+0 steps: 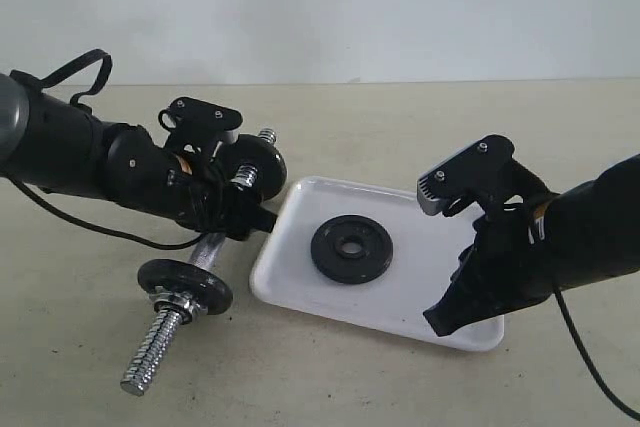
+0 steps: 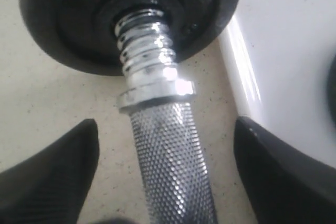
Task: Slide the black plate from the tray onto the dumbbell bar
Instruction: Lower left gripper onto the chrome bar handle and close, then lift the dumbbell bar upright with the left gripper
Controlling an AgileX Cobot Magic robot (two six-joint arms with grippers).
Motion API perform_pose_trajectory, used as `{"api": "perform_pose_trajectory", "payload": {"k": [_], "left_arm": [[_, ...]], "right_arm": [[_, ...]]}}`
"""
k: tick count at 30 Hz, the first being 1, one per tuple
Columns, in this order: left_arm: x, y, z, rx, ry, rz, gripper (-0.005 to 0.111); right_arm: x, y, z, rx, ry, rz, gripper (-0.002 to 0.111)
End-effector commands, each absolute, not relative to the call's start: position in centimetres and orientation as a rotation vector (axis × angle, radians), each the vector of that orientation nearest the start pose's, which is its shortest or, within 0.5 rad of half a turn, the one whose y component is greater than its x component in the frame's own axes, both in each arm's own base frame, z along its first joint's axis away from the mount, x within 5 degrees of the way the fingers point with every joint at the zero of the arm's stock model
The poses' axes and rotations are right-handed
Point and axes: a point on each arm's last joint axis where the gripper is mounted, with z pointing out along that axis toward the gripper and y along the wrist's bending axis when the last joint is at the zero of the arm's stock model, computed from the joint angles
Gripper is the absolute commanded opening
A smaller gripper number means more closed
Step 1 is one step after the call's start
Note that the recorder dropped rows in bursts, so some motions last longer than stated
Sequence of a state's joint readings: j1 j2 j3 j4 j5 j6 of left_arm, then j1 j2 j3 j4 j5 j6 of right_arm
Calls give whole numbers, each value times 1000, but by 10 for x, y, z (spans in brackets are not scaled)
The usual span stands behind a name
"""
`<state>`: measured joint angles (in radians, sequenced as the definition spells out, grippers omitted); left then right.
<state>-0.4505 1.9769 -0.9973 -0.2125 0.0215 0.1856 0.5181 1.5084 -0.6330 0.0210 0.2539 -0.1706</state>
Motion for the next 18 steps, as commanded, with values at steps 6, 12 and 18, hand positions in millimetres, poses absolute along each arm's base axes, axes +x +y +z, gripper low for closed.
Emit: {"api": "perform_pose_trajectory", "payload": {"k": [6,12,18], "left_arm": [[341,-166,115,573,2411,-190,32],[341,-166,115,637,2392,-167,4],[341,-165,115,736,2361,-130,4]], "right_arm": [[223,128,166,-875,2475,131,0],[223,128,165,-877,2482,130,0],[223,128,166,-874,2475,131,0]]}}
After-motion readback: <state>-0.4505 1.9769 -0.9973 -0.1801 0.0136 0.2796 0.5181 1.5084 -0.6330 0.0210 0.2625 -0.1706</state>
